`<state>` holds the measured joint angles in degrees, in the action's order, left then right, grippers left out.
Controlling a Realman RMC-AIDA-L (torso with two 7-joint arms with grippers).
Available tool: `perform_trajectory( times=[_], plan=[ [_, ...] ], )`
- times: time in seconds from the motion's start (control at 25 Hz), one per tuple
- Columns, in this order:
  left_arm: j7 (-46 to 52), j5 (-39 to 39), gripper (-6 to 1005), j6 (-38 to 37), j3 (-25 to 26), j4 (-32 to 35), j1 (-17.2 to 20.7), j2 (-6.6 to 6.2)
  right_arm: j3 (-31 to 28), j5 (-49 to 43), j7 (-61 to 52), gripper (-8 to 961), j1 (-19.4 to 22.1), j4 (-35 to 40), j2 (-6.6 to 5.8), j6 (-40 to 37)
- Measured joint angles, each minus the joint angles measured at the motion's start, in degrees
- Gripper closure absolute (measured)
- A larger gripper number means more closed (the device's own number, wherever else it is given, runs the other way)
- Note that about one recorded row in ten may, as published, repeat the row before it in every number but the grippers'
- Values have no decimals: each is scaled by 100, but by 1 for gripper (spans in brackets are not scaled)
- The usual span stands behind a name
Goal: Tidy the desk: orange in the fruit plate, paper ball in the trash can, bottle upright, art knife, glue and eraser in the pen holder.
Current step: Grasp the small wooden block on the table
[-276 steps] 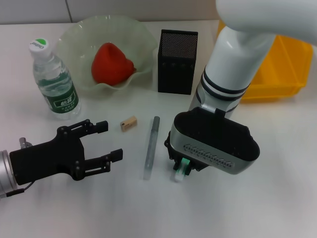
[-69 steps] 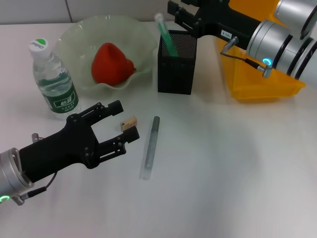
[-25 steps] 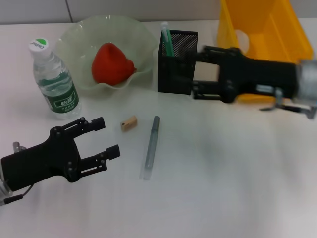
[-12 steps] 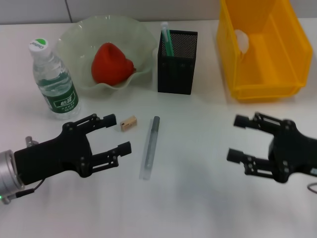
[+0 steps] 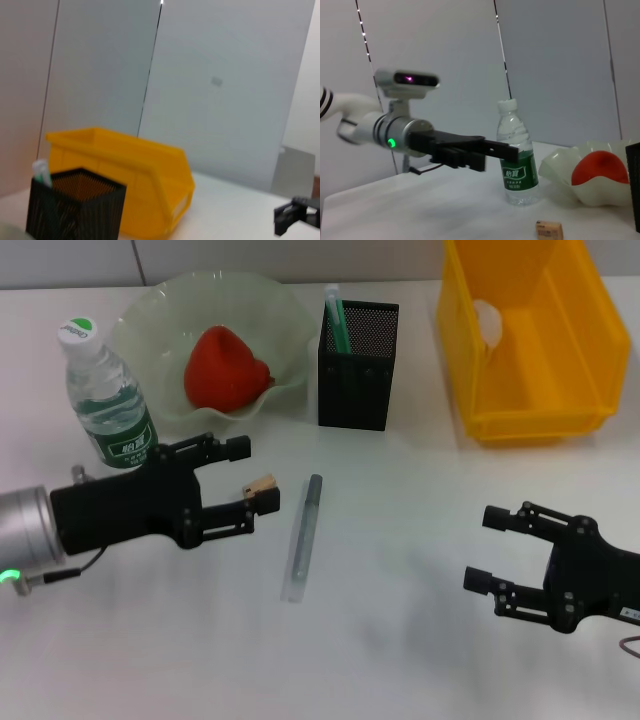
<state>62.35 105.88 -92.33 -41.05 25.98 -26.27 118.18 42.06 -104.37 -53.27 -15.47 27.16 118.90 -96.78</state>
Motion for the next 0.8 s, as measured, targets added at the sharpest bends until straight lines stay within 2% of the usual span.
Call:
perform_trajectory(
  times=[0.24,0.32,0.44,0.52,0.56,0.72,0.8],
  plan=[
    [1091,335,295,363,-526,891,-254,23,13,-45,12,187,-113,-74,-8,268],
    [1244,367,295,371,-606,1006,-279,25,28,-46,12,187,-145,-75,-5,355],
    [1807,508,297,431,-916,1510,-318,37,30,-48,12,187,-178,-75,-1,411],
    [2538,646,297,471,-1357,2158,-335,37,10,-49,12,187,-210,-75,0,440],
    [2538,646,298,471,-1357,2158,-335,37,10,-49,12,187,-210,-75,0,440],
    [3584,1119,299,456,-1842,3075,-345,47,-3,-49,12,187,-276,-73,2,468],
    [3847,1222,300,462,-1964,3243,-362,47,-1,-49,12,187,-293,-73,2,490]
  ],
)
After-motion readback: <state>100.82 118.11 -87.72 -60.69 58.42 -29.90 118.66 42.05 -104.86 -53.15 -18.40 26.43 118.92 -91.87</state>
